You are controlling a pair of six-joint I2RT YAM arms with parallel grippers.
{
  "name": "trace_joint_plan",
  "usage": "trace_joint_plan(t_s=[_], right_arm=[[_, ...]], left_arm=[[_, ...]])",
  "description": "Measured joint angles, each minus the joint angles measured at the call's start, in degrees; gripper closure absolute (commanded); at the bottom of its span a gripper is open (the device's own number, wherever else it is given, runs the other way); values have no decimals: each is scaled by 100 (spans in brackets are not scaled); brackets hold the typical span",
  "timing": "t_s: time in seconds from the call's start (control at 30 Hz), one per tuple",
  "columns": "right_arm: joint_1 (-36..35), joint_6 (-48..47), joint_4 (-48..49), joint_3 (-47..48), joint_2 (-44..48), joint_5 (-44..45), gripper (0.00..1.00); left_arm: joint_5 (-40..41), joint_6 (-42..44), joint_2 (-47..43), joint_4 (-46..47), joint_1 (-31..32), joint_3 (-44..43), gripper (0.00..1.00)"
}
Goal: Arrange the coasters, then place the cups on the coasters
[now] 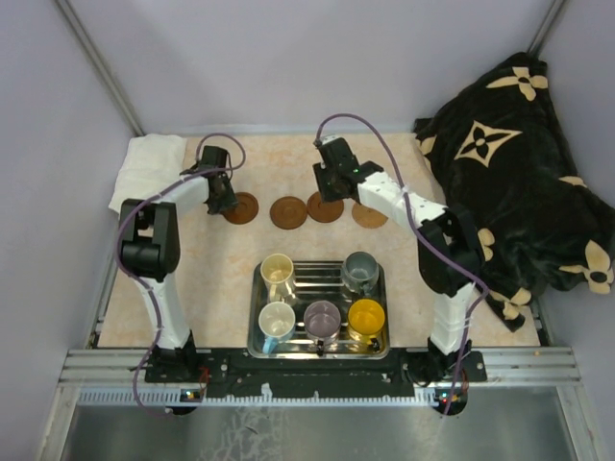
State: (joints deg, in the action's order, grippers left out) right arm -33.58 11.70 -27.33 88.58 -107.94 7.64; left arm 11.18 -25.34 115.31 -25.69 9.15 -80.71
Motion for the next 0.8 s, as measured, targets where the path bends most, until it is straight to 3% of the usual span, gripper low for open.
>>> trace_joint_plan(t_s=[0.53,0.8], right_arm=[[-494,-214,-125,1659,-1703,-643,66],[-560,-229,-245,1838,-1971,-785,79]], left_arm=[[-2,9,-404,885,52,844,81],[50,-28,-566,1110,111,1121,83]])
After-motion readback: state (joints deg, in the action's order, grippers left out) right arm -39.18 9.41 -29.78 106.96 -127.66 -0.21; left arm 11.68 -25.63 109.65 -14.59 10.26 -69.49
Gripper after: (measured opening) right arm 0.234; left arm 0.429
